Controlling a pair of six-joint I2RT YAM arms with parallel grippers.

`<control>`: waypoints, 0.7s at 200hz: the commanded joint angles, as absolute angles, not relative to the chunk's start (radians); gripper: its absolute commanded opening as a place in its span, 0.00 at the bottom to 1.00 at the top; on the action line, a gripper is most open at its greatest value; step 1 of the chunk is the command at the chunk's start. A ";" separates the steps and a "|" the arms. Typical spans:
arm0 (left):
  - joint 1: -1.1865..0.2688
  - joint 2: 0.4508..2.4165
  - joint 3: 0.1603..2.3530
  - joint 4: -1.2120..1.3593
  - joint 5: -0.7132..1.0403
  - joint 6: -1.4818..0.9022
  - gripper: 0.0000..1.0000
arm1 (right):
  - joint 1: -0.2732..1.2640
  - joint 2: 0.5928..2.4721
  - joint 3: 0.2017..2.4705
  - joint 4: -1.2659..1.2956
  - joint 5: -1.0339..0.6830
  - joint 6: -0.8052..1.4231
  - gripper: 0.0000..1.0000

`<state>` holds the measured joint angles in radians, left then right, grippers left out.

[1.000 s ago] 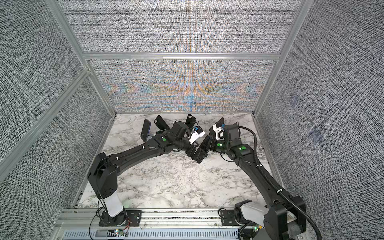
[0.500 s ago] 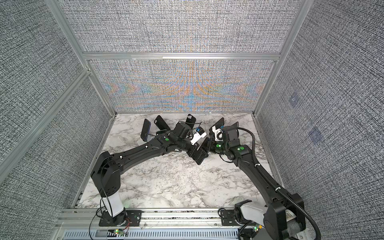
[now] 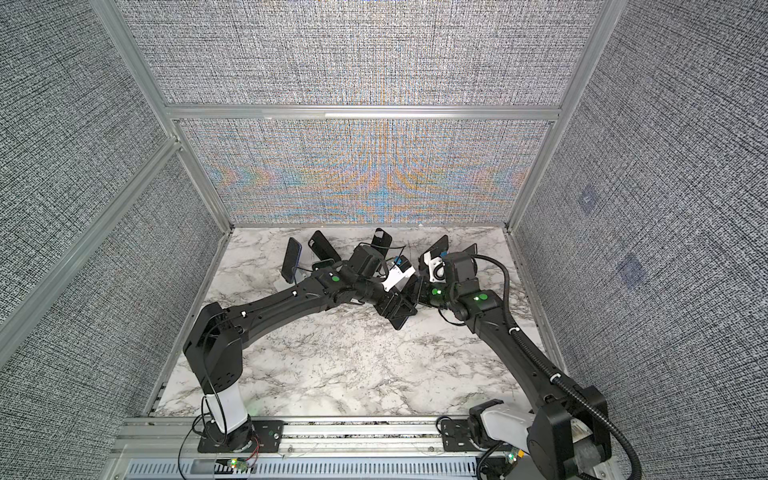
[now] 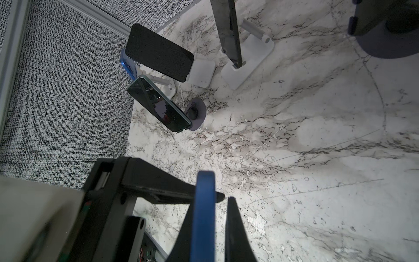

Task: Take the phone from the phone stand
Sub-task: 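Close the left gripper on the phone held by the right gripper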

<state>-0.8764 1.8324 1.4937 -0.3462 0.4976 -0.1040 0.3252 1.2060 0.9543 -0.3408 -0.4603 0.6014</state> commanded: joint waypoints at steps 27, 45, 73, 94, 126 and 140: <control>-0.874 1.839 1.506 -0.351 0.471 -0.133 0.51 | 0.326 1.204 0.957 -0.330 -0.459 0.595 0.13; -0.874 1.839 1.504 -0.348 0.463 -0.140 0.50 | 0.325 1.203 0.958 -0.347 -0.449 0.590 0.26; -0.874 1.840 1.505 -0.341 0.456 -0.148 0.47 | 0.325 1.205 0.959 -0.359 -0.441 0.586 0.38; -0.874 1.842 1.503 -0.335 0.454 -0.155 0.43 | 0.326 1.207 0.956 -0.371 -0.433 0.580 0.43; -0.870 1.848 1.502 -0.334 0.452 -0.163 0.41 | 0.322 1.201 0.967 -0.414 -0.413 0.555 0.55; -0.868 1.851 1.500 -0.336 0.449 -0.167 0.39 | 0.320 1.192 0.973 -0.433 -0.410 0.547 0.58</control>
<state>-0.8730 1.8458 1.5002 -0.3614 0.4450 -0.1581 0.3248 1.2053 0.9569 -0.3843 -0.4263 0.5766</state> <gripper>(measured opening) 0.709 0.563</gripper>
